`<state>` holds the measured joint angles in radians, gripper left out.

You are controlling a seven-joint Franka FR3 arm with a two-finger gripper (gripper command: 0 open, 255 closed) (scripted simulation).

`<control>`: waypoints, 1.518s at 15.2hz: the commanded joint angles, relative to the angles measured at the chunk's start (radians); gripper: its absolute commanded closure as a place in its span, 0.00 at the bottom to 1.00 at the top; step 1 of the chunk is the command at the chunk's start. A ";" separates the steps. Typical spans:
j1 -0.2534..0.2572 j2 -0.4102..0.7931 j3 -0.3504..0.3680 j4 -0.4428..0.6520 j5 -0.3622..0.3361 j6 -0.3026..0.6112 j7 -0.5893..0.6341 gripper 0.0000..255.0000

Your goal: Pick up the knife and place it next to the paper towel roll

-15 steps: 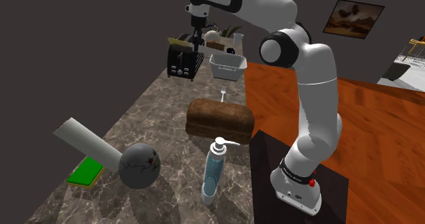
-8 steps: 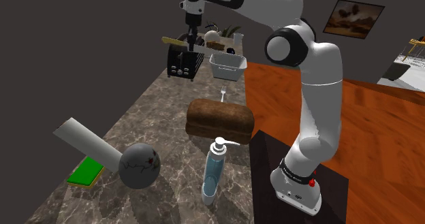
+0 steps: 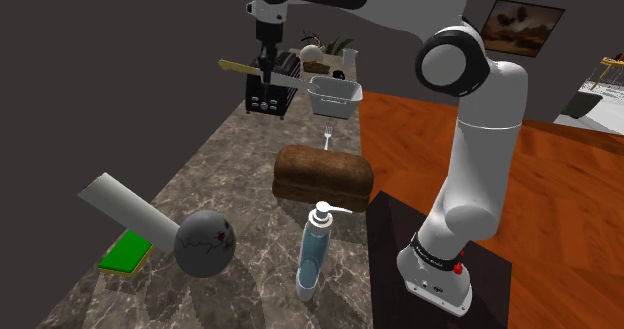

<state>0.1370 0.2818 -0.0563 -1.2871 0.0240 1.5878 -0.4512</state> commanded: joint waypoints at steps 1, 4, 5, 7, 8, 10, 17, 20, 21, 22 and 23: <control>0.030 -0.024 0.015 -0.038 -0.006 0.014 0.044 1.00; 0.073 -0.046 0.039 -0.069 -0.014 0.024 0.110 1.00; 0.087 -0.052 0.047 -0.077 -0.016 0.026 0.132 1.00; 0.115 -0.059 0.063 -0.087 -0.021 0.029 0.177 1.00; 0.129 -0.061 0.072 -0.090 -0.023 0.030 0.199 1.00; 0.157 -0.062 0.089 -0.091 -0.028 0.030 0.244 1.00; 0.216 -0.057 0.123 -0.111 -0.038 0.055 0.337 1.00; 0.215 -0.065 0.123 -0.163 -0.037 0.099 0.337 1.00; 0.215 -0.067 0.123 -0.179 -0.037 0.114 0.337 1.00; 0.215 -0.069 0.123 -0.195 -0.037 0.128 0.337 1.00; 0.214 -0.070 0.123 -0.211 -0.037 0.142 0.337 1.00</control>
<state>0.3519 0.2133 0.0670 -1.4814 -0.0127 1.7144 -0.1140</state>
